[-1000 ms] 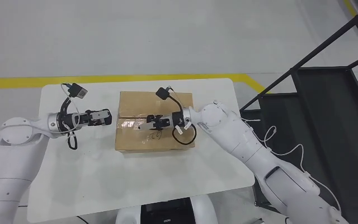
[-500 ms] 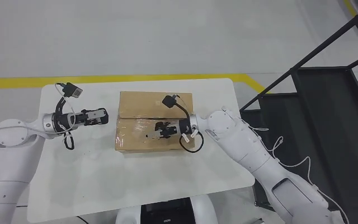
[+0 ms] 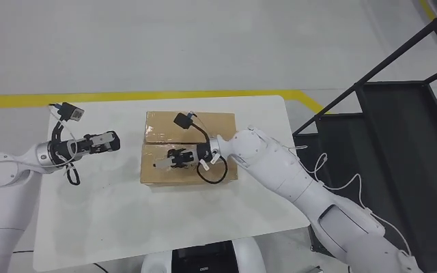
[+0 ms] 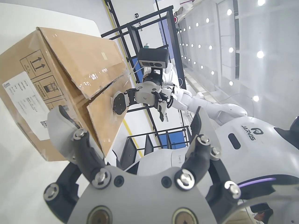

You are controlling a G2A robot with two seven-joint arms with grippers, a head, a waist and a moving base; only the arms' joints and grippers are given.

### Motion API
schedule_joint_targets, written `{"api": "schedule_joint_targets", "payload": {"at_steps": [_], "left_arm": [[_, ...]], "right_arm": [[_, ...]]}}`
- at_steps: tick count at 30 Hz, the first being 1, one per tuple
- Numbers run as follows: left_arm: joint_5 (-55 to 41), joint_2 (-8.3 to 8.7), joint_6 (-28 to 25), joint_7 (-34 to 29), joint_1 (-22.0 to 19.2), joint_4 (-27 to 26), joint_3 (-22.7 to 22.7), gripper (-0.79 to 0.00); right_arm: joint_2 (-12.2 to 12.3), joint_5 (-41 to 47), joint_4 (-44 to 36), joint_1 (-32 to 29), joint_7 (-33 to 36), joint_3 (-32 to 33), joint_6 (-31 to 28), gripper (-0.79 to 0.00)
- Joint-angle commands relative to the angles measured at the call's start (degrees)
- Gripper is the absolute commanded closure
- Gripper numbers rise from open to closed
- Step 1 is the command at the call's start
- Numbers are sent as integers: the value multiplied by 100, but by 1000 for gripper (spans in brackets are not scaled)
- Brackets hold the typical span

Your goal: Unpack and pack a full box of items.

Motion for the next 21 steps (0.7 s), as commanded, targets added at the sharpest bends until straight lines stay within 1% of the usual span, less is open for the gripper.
{"api": "schedule_joint_targets", "payload": {"at_steps": [1, 7, 11, 14, 17, 20, 21], "left_arm": [[1, 9, 3, 26, 63, -48, -53, -785], [15, 17, 34, 103, 193, -179, -129, -785], [41, 15, 93, 94, 231, -252, -116, -785], [59, 1, 185, -51, 194, -285, -8, -785], [-6, -33, 131, -160, 83, -320, 133, -785], [-288, -70, -5, -285, -20, -386, 219, -785], [-424, -81, 34, -324, -45, -456, 252, -785]], "right_arm": [[-52, 82, -42, 76, 12, -60, -28, -785], [-191, 289, -150, 225, 13, -190, -238, -785], [-194, 359, -33, 268, 73, -69, -373, -785], [-116, 305, -21, 212, 153, 173, -445, -785], [10, 107, -122, 55, 240, 480, -493, -785], [175, -194, -299, -203, 372, 849, -525, -785], [234, -236, -385, -307, 425, 998, -522, -785]]}}
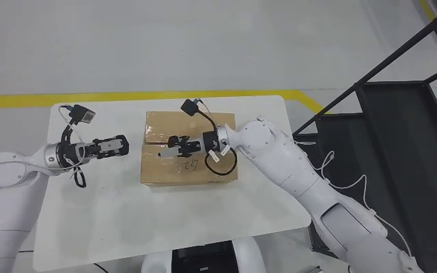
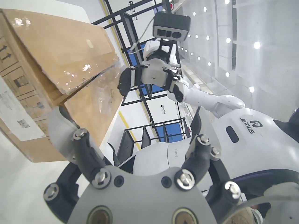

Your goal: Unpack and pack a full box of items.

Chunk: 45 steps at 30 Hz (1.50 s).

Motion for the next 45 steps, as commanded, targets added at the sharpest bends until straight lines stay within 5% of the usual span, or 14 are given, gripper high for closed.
{"api": "schedule_joint_targets", "payload": {"at_steps": [1, 10, 19, 26, 36, 45], "left_arm": [[-185, -14, 87, -96, -51, -140, 61, -785], [266, -128, 574, -583, -663, -643, 908, -785], [715, -601, 272, -281, -1823, 132, 2419, -785], [1058, -919, -34, 26, -2454, 753, 3095, -785], [1238, -1223, 83, -92, -2886, 1310, 3636, -785], [1678, -1066, 428, -437, -2981, 1522, 3466, -785]], "right_arm": [[115, -77, -180, -207, 107, 308, 0, -785], [619, -710, -1257, -1432, 108, 1960, 104, -785], [902, -771, -1711, -2402, 119, 3175, 74, -785], [1011, -690, -1872, -2826, -43, 3712, 33, -785], [1101, -587, -2045, -3169, -79, 3984, -30, -785], [1139, -540, -2065, -3155, -58, 3869, -78, -785]]}}
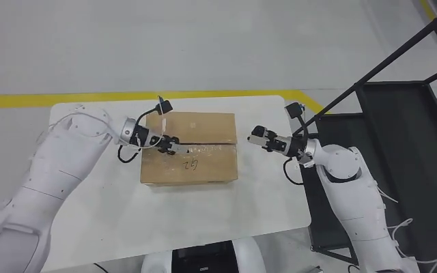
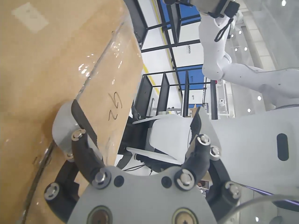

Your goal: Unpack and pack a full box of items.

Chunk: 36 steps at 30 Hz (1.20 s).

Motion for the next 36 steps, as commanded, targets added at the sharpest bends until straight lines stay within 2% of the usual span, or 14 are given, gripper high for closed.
{"api": "schedule_joint_targets", "payload": {"at_steps": [1, 21, 27, 32, 36], "left_arm": [[97, 68, 28, -26, 6, 50, -107, -785], [307, 714, 90, -89, 558, -226, -1242, -785], [112, 876, -83, 85, 808, -319, -1696, -785], [-407, 1001, -240, 257, 1147, -794, -2212, -785], [-738, 1051, -163, 227, 1423, -1395, -2393, -785]], "right_arm": [[8, 2, 7, 9, -6, -17, -7, -785], [95, -98, -48, 34, -94, -160, -50, -785], [102, -74, 16, 100, -77, -339, -5, -785], [69, -48, 138, 309, 35, -791, 46, -785], [15, -7, 341, 606, 24, -1205, 79, -785]]}}
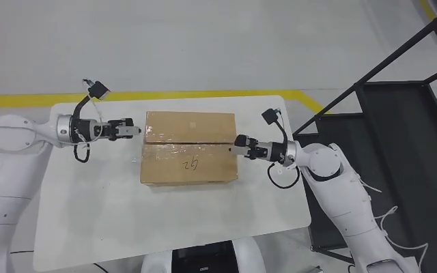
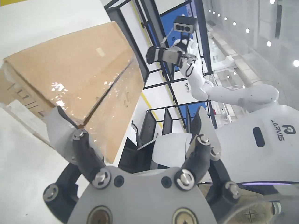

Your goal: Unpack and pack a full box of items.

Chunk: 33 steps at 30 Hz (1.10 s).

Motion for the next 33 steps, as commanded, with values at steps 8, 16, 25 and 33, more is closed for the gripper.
{"api": "schedule_joint_targets", "payload": {"at_steps": [8, 16, 25, 33], "left_arm": [[-434, -154, 210, -47, 114, -646, 578, -785], [-274, -516, -17, 309, -418, 167, 1484, -785], [-361, -705, -249, 254, -762, 1255, 1703, -785], [-381, -661, -120, 77, -712, 1383, 1592, -785]], "right_arm": [[-136, 246, 578, 730, -11, -775, 4, -785], [-288, 414, 1091, 1275, -48, -1413, 36, -785], [-444, 512, 1933, 1774, -195, -1859, 196, -785], [-345, 438, 2036, 1651, -91, -1557, 81, -785]]}}
